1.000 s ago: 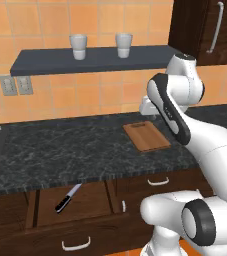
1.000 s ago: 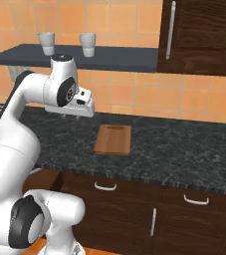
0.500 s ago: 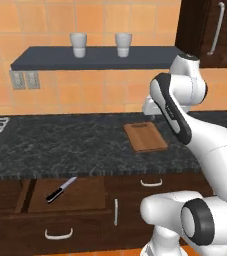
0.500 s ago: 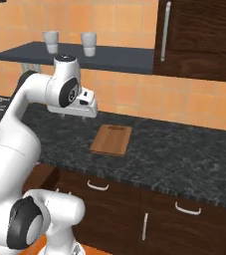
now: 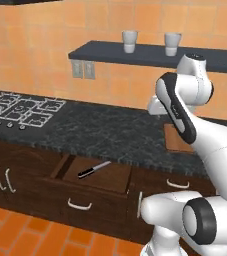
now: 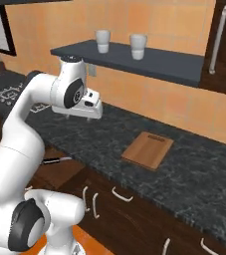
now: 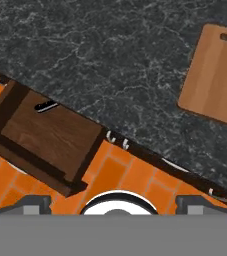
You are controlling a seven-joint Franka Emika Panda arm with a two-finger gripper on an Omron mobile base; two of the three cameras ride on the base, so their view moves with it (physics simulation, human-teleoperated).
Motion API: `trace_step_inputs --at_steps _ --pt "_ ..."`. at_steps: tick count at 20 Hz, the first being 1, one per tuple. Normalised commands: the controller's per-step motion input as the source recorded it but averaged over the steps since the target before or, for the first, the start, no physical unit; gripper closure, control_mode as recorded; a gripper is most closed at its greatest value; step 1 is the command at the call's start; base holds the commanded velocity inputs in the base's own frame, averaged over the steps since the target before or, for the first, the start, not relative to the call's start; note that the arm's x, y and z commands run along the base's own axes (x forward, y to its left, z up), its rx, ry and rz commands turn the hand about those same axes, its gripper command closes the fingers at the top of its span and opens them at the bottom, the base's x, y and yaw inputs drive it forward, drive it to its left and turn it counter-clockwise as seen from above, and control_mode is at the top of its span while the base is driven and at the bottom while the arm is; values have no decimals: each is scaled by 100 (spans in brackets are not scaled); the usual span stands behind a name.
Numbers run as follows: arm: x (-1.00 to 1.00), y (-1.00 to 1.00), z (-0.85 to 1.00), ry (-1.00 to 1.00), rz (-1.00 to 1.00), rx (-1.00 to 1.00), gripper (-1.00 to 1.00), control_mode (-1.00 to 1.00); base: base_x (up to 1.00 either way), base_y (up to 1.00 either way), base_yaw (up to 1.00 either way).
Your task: Pick up the knife from the drawer and place it on the cutting board. Then place the meat from the plate to the cutting board.
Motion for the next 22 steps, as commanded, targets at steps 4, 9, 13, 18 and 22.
trace_step_inputs --at_steps 4,9,13,18,22 --pt "0 0 0 0 0 0 -100 100 0 -28 65" --pt "0 0 0 0 0 0 -100 100 -1 -46 55" --pt "0 0 0 0 0 0 -100 100 -25 -52 35" --pt "0 0 0 0 0 0 -100 100 -9 -25 14" --pt "0 0 0 0 0 0 -100 -100 0 0 0"
